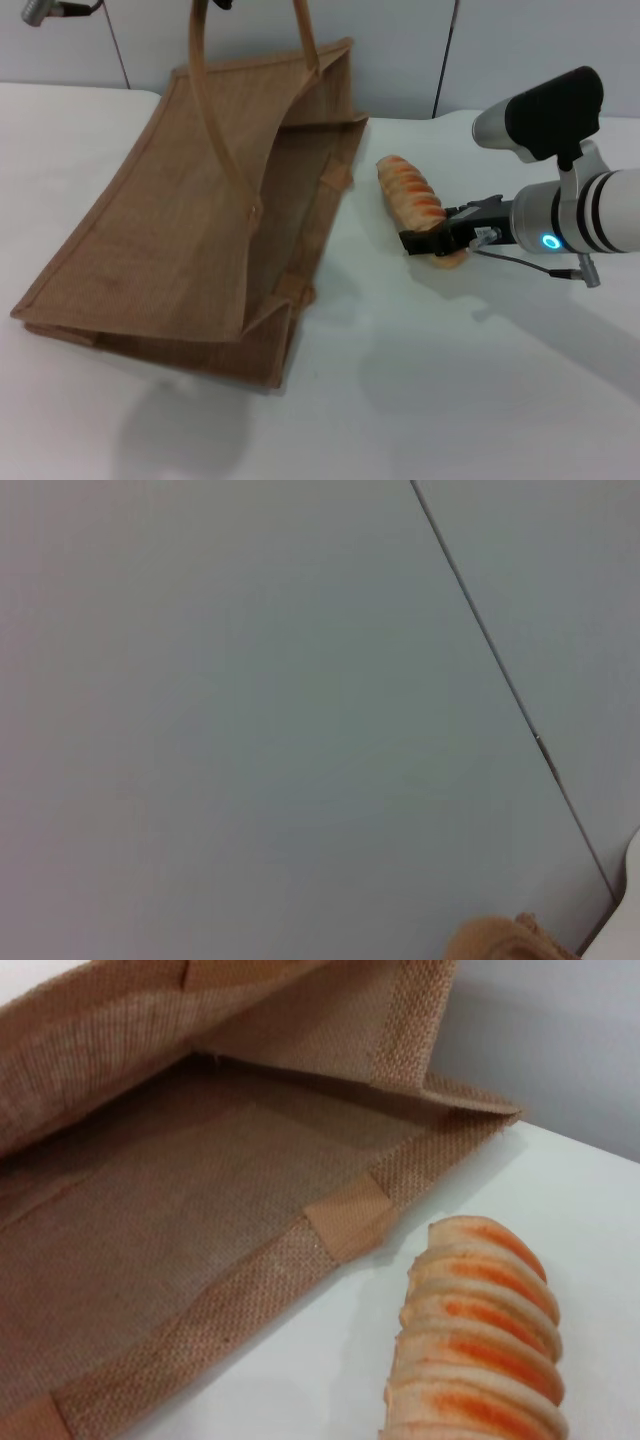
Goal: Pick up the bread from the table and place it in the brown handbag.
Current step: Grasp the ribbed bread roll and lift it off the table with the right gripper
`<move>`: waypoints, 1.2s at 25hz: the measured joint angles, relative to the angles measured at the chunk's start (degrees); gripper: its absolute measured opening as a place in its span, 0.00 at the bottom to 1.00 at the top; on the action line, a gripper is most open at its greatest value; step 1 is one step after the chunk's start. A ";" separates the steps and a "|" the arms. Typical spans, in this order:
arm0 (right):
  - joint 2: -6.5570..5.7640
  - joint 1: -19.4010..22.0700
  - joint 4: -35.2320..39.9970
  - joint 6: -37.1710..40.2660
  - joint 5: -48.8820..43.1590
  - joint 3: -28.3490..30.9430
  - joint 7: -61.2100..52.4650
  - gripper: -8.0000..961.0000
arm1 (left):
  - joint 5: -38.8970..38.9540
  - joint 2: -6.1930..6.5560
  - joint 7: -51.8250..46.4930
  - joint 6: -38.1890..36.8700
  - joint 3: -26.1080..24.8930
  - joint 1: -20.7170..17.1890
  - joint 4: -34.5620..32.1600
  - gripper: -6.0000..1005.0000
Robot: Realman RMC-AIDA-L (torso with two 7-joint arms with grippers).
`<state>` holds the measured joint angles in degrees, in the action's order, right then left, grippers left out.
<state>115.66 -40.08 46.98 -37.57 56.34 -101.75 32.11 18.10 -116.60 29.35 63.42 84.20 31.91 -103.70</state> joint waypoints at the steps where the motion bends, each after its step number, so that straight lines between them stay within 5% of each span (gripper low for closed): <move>1: 0.00 0.00 0.00 -0.08 -0.02 0.00 0.00 0.86 | 0.00 0.00 0.00 -0.01 0.00 0.00 0.00 0.12; 20: -0.25 0.04 1.33 -0.53 -0.01 1.90 0.21 0.62 | 0.00 0.06 0.00 -0.16 -0.38 -0.27 -0.02 0.12; 30: -0.31 3.36 12.97 -6.67 -1.40 5.57 0.62 0.55 | 0.00 0.06 0.06 -0.71 -0.09 0.29 -0.02 0.12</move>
<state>115.35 -36.72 59.96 -44.24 54.94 -96.18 32.73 18.10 -116.54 29.41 62.71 84.10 32.20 -103.71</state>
